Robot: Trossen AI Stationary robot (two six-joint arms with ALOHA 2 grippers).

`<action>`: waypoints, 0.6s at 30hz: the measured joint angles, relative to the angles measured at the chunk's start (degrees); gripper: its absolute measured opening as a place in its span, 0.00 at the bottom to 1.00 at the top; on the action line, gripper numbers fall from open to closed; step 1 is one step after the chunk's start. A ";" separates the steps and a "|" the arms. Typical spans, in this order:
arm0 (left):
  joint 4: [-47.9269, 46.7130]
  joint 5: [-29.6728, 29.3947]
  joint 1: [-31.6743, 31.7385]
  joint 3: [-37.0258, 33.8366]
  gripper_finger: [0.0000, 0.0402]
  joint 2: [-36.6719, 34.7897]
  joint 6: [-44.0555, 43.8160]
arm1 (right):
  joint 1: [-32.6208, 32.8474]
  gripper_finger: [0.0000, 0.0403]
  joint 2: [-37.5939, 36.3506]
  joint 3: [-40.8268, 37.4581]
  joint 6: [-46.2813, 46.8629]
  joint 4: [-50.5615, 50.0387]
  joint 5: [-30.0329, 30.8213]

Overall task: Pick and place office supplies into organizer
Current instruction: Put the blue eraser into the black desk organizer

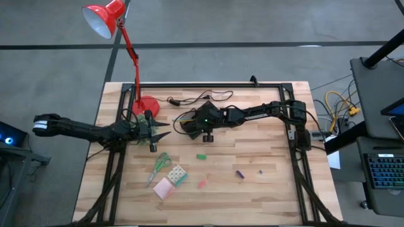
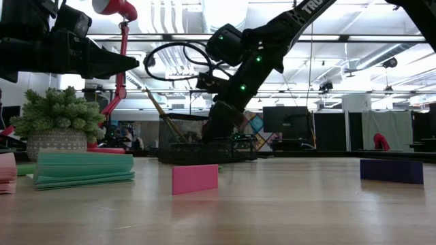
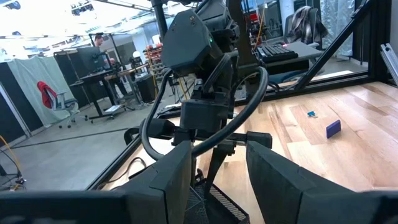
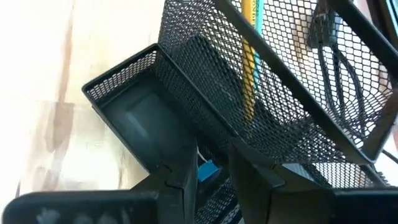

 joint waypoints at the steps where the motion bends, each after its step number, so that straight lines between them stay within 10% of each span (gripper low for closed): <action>1: 0.00 0.00 -0.02 0.00 0.35 0.00 0.00 | 0.11 0.20 -0.01 0.08 0.49 -0.01 -0.05; 18: -0.02 0.02 -0.02 0.02 0.35 0.00 -0.04 | 5.98 0.25 -0.12 5.00 9.18 -13.53 -0.28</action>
